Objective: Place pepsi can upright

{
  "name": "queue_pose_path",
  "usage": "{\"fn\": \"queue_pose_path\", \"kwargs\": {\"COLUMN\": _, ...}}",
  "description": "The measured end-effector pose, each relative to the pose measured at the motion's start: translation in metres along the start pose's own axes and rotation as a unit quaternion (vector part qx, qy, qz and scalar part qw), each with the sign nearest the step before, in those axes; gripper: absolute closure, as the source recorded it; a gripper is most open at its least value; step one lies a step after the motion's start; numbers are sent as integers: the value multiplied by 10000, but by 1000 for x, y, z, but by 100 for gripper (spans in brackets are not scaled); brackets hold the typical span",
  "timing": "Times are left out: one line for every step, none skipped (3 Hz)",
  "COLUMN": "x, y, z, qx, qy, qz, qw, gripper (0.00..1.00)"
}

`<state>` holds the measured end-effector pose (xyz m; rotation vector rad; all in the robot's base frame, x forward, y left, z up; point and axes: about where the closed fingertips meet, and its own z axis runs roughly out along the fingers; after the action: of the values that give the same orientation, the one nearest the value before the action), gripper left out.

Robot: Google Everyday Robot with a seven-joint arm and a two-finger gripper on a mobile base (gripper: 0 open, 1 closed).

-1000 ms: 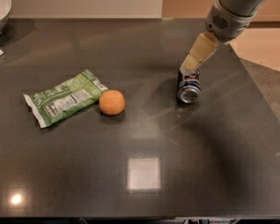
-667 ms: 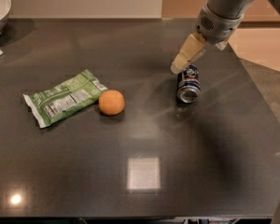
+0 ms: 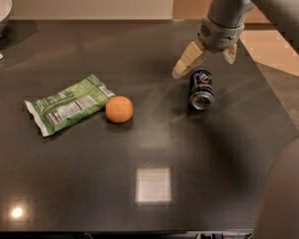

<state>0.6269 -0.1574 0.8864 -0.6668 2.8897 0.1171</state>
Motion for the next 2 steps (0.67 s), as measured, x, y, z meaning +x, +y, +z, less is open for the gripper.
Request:
{"fn": "queue_pose_path", "kwargs": {"x": 3, "y": 0, "z": 12, "qx": 79, "qy": 150, "qz": 362, "qw": 9992, "gripper": 0}}
{"fn": "queue_pose_path", "kwargs": {"x": 8, "y": 0, "z": 24, "qx": 109, "qy": 299, "qz": 594, "qw": 9977, "gripper": 0}}
